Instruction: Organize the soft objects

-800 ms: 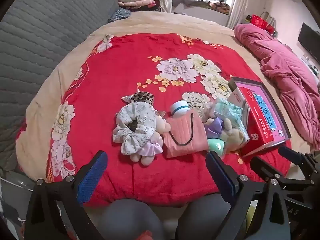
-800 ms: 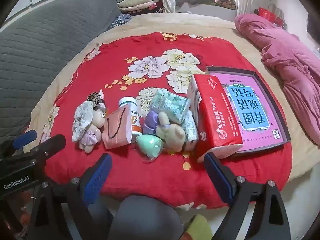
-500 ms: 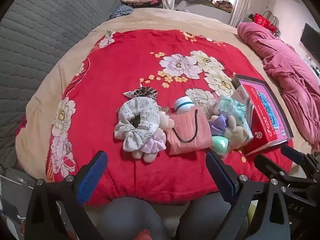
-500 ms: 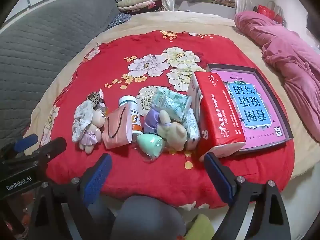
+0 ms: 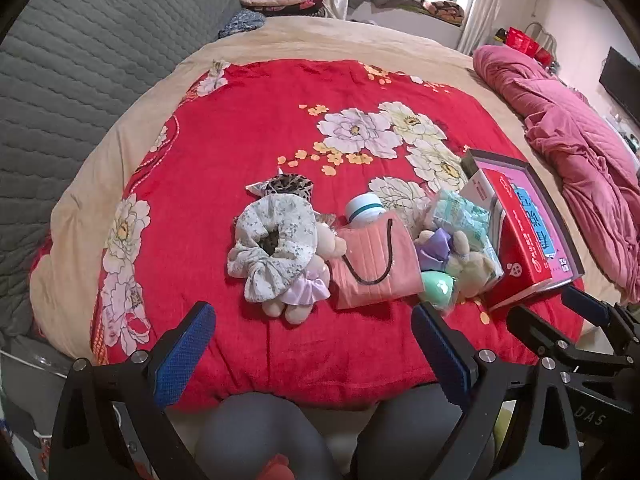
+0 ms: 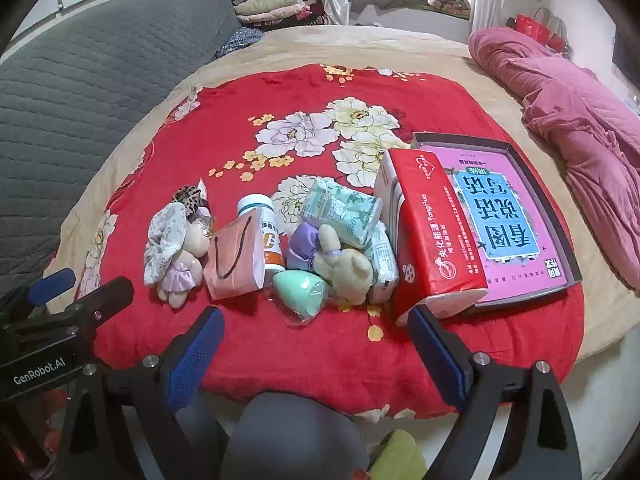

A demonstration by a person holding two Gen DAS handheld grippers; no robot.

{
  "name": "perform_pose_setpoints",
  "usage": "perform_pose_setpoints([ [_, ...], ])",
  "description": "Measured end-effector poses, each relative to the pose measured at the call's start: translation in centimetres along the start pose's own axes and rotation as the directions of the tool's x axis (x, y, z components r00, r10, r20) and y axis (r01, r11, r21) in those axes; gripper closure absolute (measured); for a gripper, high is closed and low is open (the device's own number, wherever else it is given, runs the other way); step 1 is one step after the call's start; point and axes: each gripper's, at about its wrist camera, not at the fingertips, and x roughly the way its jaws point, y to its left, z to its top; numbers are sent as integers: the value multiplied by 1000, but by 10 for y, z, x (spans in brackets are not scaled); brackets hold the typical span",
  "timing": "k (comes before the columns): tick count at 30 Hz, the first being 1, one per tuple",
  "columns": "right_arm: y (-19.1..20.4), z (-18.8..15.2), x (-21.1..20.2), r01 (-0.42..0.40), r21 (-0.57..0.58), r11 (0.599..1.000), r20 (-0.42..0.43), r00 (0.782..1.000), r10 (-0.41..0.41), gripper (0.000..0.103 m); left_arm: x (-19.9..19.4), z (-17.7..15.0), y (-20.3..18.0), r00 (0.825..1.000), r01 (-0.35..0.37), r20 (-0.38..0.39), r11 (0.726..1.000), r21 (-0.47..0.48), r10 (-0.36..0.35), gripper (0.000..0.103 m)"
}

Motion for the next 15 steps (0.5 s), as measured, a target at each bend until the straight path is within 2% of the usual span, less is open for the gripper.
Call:
perform_pose_setpoints([
  [15,5,3,-4,15,-20,1000,14,1000,-15,10,-2,0,0,1000,7,4,1000,-1,-7,5],
])
